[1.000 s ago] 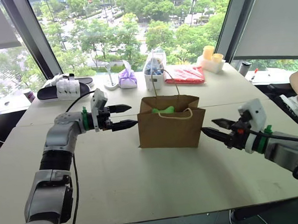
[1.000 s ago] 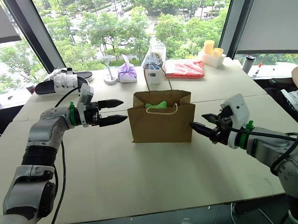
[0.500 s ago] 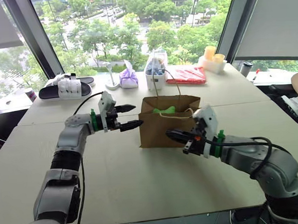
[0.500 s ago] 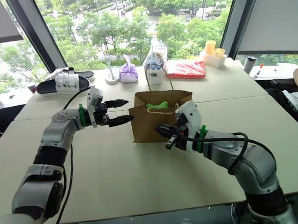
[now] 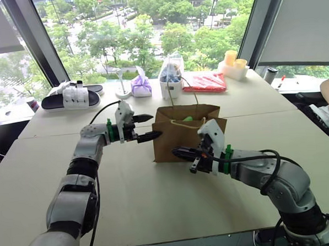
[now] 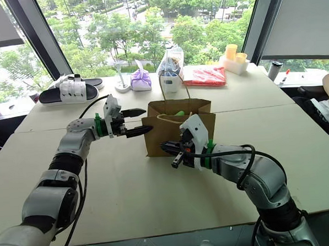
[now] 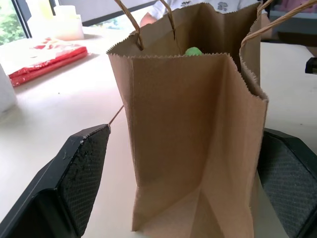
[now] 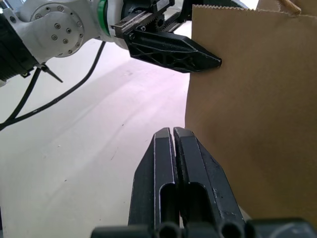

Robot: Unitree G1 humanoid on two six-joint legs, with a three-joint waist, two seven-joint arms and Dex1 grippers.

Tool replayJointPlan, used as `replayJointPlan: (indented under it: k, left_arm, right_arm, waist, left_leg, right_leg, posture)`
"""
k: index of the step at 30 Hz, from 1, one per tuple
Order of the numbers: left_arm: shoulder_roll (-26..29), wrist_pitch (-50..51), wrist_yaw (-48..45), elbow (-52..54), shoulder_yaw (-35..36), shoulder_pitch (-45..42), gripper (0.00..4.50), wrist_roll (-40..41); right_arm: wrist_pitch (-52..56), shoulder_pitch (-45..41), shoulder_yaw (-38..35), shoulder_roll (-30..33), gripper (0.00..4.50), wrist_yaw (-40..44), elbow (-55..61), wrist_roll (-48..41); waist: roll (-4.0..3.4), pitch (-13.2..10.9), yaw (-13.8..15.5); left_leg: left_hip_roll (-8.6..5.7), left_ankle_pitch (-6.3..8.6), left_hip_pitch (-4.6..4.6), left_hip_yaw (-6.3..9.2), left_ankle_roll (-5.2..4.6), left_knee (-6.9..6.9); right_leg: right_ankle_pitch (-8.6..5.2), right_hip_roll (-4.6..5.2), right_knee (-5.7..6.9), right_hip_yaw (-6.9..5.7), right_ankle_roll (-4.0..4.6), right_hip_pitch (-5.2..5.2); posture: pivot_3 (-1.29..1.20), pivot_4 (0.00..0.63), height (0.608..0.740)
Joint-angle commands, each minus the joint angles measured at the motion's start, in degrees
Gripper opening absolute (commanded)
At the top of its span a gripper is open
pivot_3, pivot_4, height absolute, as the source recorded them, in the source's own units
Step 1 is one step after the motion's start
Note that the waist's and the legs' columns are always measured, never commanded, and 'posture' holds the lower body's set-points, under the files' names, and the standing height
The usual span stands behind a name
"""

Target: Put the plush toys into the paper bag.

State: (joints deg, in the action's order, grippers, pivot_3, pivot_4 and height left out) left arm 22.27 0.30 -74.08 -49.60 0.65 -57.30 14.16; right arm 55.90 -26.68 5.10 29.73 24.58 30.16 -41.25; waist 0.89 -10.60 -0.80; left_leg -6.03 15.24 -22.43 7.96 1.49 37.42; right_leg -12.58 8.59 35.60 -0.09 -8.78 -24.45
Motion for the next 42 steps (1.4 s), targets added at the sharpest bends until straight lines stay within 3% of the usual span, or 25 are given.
replayJointPlan:
  k: [1,9,17,20,27,31,37,42]
  left_arm:
    - [-0.32,-2.46,-1.64,-3.58,0.07,-3.38,4.50,-0.79]
    - [-3.07,-7.00,-2.25,-13.95,0.24,-7.68,4.50,-3.46]
    - [-4.38,-9.33,-2.17,-16.91,1.34,-8.48,4.50,-4.13]
    - [-4.78,-9.89,-1.60,-17.56,2.15,-8.69,3.67,-3.70]
    - [-5.59,-7.30,-5.33,-17.21,3.03,-8.64,0.23,-2.81]
    - [-5.57,-5.49,-6.89,-16.73,2.86,-8.46,0.07,-3.18]
    - [-4.68,0.15,-14.45,-14.23,3.26,-9.13,0.07,-1.51]
    - [-1.85,4.57,-18.40,-9.07,1.36,-7.86,0.07,0.23]
  right_arm:
    - [-0.02,0.47,-1.60,0.43,0.05,0.04,2.97,-0.29]
    - [3.19,1.54,-5.80,2.03,0.05,-1.84,7.57,-2.47]
    - [6.62,3.45,-11.78,3.76,0.05,-5.01,12.13,-5.84]
    - [7.24,5.25,-13.47,4.54,0.00,-5.76,13.35,-6.58]
    - [7.76,10.78,-19.10,6.83,0.00,-7.28,15.30,-8.44]
    - [7.70,14.14,-24.19,10.01,0.00,-7.21,16.09,-9.44]
    - [9.86,18.78,-43.51,18.42,0.00,-5.68,15.36,-17.15]
    - [9.44,20.60,-48.10,20.48,0.00,-6.32,13.48,-20.14]
  waist:
    - [0.00,0.00,0.00]
    - [0.00,0.00,0.07]
    - [0.01,0.00,0.05]
    - [0.01,0.00,0.07]
    - [0.01,0.00,0.17]
    - [0.02,0.00,0.16]
    - [0.03,-0.01,0.20]
    - [0.04,-0.02,-0.04]
  left_leg:
    - [0.00,0.00,0.00,0.00,0.00,0.00]
    - [-0.02,0.01,-0.01,-0.03,-0.01,0.01]
    - [-0.01,0.01,-0.01,-0.03,-0.02,0.00]
    - [-0.01,0.02,-0.01,-0.04,-0.04,0.01]
    - [-0.02,0.02,-0.01,-0.10,-0.05,0.03]
    - [-0.02,0.03,-0.01,-0.17,-0.07,0.04]
    - [-0.01,0.05,-0.01,-0.22,-0.10,0.06]
    - [0.03,0.06,0.01,-0.26,-0.11,0.05]
  right_leg:
    - [0.00,0.00,0.00,0.00,0.00,0.00]
    - [0.00,0.01,0.01,-0.01,0.00,0.01]
    - [0.00,0.00,0.04,-0.02,0.00,0.00]
    - [0.00,0.01,0.04,-0.01,-0.01,0.00]
    - [0.00,0.01,0.05,-0.02,-0.01,0.01]
    - [0.00,0.01,0.05,-0.02,-0.01,0.03]
    - [0.00,0.01,0.05,-0.02,-0.01,0.06]
    - [-0.01,0.00,0.06,-0.03,-0.01,0.06]
  posture:
    - [0.00,0.150,0.740]
    - [0.00,0.150,0.740]
    - [0.00,0.150,0.740]
    - [0.00,0.150,0.740]
    - [0.00,0.150,0.740]
    - [0.00,0.150,0.740]
    - [0.00,0.150,0.740]
    - [0.00,0.150,0.740]
